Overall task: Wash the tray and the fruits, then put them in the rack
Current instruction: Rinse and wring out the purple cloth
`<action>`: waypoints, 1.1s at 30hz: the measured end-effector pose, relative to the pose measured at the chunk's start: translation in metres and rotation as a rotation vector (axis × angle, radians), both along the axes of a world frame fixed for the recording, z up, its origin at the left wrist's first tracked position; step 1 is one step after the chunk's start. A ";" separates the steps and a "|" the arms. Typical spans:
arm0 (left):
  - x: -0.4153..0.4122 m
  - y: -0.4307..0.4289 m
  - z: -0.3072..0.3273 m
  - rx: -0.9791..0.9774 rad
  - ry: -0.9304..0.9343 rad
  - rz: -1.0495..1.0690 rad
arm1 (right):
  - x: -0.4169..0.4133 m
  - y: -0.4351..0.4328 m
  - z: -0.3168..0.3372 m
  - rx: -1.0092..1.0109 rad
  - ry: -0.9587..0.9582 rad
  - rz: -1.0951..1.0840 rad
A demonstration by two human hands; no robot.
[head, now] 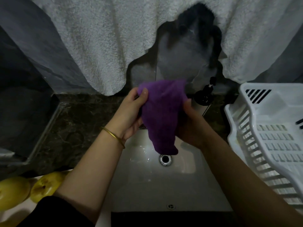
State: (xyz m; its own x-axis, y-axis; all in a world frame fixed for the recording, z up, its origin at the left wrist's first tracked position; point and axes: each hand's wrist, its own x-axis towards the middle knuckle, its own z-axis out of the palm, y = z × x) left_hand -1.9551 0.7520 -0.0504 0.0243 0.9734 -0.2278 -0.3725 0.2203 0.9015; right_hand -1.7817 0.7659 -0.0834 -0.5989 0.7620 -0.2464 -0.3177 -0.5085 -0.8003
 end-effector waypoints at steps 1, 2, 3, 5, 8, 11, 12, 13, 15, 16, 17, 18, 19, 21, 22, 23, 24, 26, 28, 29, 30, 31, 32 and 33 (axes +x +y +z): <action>0.001 0.002 -0.001 -0.007 0.007 0.035 | -0.001 0.000 -0.003 0.025 -0.053 0.010; 0.001 0.004 -0.005 -0.019 0.044 0.073 | -0.002 0.000 -0.005 0.076 -0.117 -0.012; 0.001 0.007 -0.011 -0.040 0.098 0.118 | -0.003 0.000 -0.006 0.135 -0.187 -0.063; 0.001 0.009 -0.022 -0.103 0.176 0.177 | -0.004 0.002 -0.006 0.210 -0.288 -0.165; 0.003 0.010 -0.033 -0.258 0.179 0.123 | -0.005 0.004 -0.004 0.203 -0.247 -0.256; 0.004 0.008 -0.034 -0.414 0.273 -0.082 | -0.001 0.005 0.000 0.187 -0.238 -0.285; 0.005 0.007 -0.033 -0.414 0.283 -0.126 | 0.001 0.005 0.001 0.176 -0.233 -0.287; 0.008 0.007 -0.031 -0.400 0.291 -0.149 | 0.002 0.006 0.001 0.159 -0.218 -0.285; 0.015 0.006 -0.024 -0.338 0.373 -0.170 | 0.005 0.008 -0.001 0.132 -0.210 -0.272; 0.018 0.006 -0.024 -0.278 0.432 -0.171 | 0.006 0.008 -0.003 0.125 -0.224 -0.260; 0.021 0.005 -0.023 -0.206 0.484 -0.156 | 0.006 0.008 -0.004 0.128 -0.246 -0.245; 0.022 0.005 -0.024 -0.113 0.551 -0.137 | 0.005 0.008 -0.006 0.141 -0.277 -0.233; 0.022 0.004 -0.027 -0.004 0.624 -0.146 | 0.005 0.007 -0.007 0.159 -0.311 -0.224; 0.020 0.003 -0.030 0.189 0.773 -0.259 | 0.006 0.007 -0.009 0.189 -0.326 -0.209; 0.021 0.003 -0.030 0.239 0.828 -0.299 | 0.007 0.007 -0.009 0.198 -0.307 -0.199; 0.022 0.003 -0.031 0.260 0.892 -0.300 | 0.007 0.007 -0.008 0.208 -0.299 -0.190; 0.022 0.003 -0.031 0.276 0.960 -0.268 | 0.007 0.008 -0.007 0.229 -0.325 -0.191; 0.023 0.005 -0.031 0.289 1.094 -0.222 | 0.005 0.008 -0.005 0.358 -0.513 -0.217; 0.021 0.006 -0.029 0.250 1.063 -0.238 | 0.001 0.008 -0.007 0.563 -0.854 -0.304; 0.019 0.006 -0.027 0.193 0.951 -0.240 | 0.000 0.008 -0.009 0.643 -0.991 -0.377; 0.017 0.005 -0.023 0.123 0.807 -0.248 | 0.000 0.007 -0.010 0.692 -1.049 -0.444; 0.015 0.005 -0.018 0.058 0.669 -0.280 | 0.001 0.007 -0.008 0.701 -1.029 -0.466; 0.012 0.005 -0.015 0.004 0.551 -0.326 | 0.004 0.007 -0.005 0.660 -0.954 -0.410; 0.008 0.007 -0.013 -0.022 0.478 -0.372 | 0.007 0.006 0.000 0.583 -0.852 -0.293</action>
